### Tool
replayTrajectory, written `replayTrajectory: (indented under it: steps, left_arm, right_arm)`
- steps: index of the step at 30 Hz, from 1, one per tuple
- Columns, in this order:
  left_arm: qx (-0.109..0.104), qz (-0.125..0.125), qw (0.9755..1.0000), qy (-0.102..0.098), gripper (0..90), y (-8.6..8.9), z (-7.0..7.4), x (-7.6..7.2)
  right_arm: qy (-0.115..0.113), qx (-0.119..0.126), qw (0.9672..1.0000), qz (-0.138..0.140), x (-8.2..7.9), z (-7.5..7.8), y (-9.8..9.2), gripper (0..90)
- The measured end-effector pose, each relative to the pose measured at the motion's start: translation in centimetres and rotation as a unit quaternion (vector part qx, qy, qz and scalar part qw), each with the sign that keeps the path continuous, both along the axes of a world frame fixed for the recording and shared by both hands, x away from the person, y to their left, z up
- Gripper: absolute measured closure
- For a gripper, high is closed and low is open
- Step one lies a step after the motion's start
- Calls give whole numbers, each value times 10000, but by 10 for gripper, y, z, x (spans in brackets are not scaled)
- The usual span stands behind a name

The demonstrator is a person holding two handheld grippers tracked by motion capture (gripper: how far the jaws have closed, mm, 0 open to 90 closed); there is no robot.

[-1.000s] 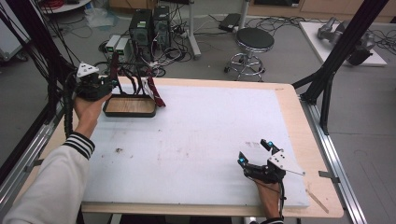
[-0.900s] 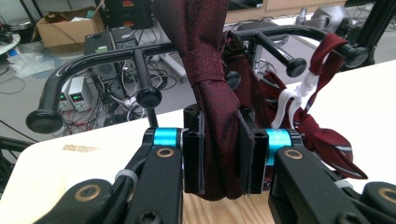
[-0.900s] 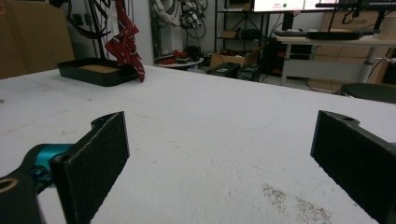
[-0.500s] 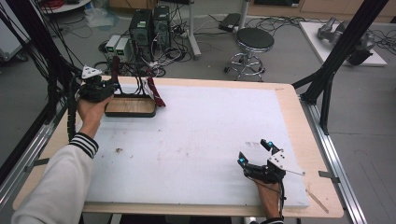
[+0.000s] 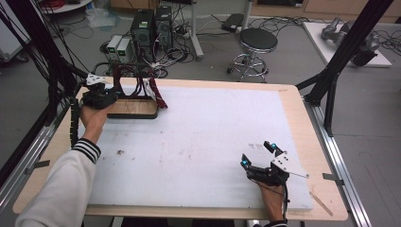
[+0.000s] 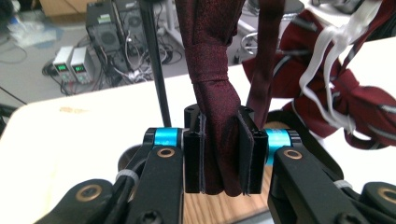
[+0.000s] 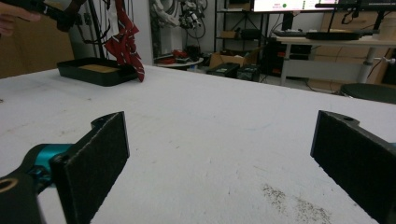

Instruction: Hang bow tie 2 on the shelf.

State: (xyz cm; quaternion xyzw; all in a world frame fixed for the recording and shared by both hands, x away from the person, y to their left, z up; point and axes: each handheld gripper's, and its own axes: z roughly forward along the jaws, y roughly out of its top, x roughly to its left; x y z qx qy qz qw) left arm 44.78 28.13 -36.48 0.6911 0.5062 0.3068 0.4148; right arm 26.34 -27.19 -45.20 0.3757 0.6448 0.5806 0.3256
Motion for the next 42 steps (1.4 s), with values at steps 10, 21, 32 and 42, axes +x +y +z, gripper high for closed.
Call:
replayTrajectory:
  steps: [10,21,32,42]
  left_arm:
    - [-109,26,9999,121,703,5,-9,0]
    - [7,-326,9993,-158,72,14,-8,-4]
    - [113,-1086,9853,-1316,67,26,-17,-54]
    - [-557,-1489,9693,-1873,67,42,-50,-128]
  right_arm:
    - [0,2,10000,0,0,0,0,36]
    - [-35,35,10000,-7,0,0,-1,36]
    - [-14,38,10000,-8,-1,0,0,36]
    - [9,17,10000,-18,0,0,0,36]
